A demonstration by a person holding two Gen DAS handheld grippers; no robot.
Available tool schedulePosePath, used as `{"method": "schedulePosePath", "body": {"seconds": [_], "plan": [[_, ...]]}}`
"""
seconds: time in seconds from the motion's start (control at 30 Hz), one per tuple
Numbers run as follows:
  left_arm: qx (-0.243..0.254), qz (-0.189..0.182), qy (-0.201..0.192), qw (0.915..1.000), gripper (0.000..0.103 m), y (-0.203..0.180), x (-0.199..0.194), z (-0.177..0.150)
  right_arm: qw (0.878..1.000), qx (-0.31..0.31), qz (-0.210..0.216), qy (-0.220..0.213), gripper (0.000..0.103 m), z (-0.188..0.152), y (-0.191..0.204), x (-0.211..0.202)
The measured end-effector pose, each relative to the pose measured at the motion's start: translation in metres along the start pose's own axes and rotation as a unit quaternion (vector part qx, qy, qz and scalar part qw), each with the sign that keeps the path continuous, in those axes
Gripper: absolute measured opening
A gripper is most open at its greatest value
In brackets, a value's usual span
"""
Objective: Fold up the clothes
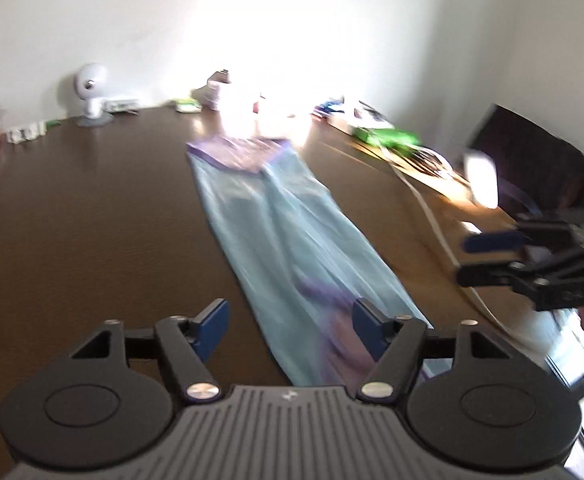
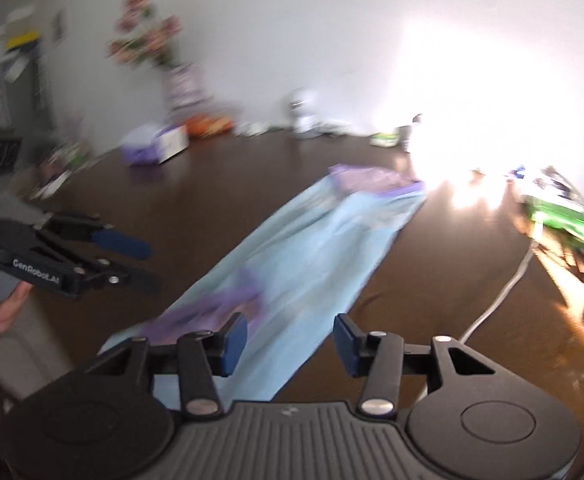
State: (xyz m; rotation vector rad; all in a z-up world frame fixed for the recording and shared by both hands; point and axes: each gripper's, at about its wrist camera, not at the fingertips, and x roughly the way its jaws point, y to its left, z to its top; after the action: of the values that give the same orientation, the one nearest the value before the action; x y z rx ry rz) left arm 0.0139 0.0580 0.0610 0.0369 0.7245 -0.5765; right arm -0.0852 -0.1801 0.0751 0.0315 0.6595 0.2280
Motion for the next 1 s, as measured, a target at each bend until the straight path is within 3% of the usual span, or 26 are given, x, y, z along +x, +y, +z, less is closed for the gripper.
{"method": "schedulePosePath", "body": {"seconds": [0.2,0.43,0.5,0.57,0.6,0.63,0.67,0.73,1.0], "plan": [[-0.102,0.077,0.028,0.9914,0.069,0.052,0.121,0.111,0.991,0.122,-0.047,0.019,0.05,0.087,-0.095,0.104],[-0.121,0.144,0.039,0.9814,0.057,0.082,0.224,0.16,0.976,0.205,-0.072,0.032,0.048,0.146,-0.141,0.212],[-0.104,0.152,0.035,0.9823,0.05,0.082,0.239,0.16,0.975,0.191,-0.106,0.037,0.048,0.156,-0.14,0.237],[-0.076,0.172,0.032,0.9817,0.026,0.077,0.246,0.161,0.974,0.183,-0.119,0.053,0.046,0.159,-0.141,0.261],[-0.069,0.167,0.033,0.9829,0.01,0.077,0.247,0.162,0.975,0.174,-0.126,0.057,0.038,0.159,-0.14,0.27],[-0.078,0.152,0.036,0.9847,0.005,0.079,0.247,0.163,0.976,0.163,-0.132,0.059,0.03,0.159,-0.138,0.278],[-0.089,0.141,0.038,0.9852,0.004,0.082,0.247,0.165,0.977,0.151,-0.137,0.058,0.024,0.16,-0.135,0.282],[-0.086,0.14,0.037,0.9856,0.004,0.085,0.25,0.169,0.979,0.139,-0.136,0.055,0.003,0.163,-0.131,0.289],[-0.098,0.153,0.026,0.983,0.003,0.109,0.263,0.181,0.984,0.13,-0.123,0.015,0.001,0.174,-0.132,0.311]]}}
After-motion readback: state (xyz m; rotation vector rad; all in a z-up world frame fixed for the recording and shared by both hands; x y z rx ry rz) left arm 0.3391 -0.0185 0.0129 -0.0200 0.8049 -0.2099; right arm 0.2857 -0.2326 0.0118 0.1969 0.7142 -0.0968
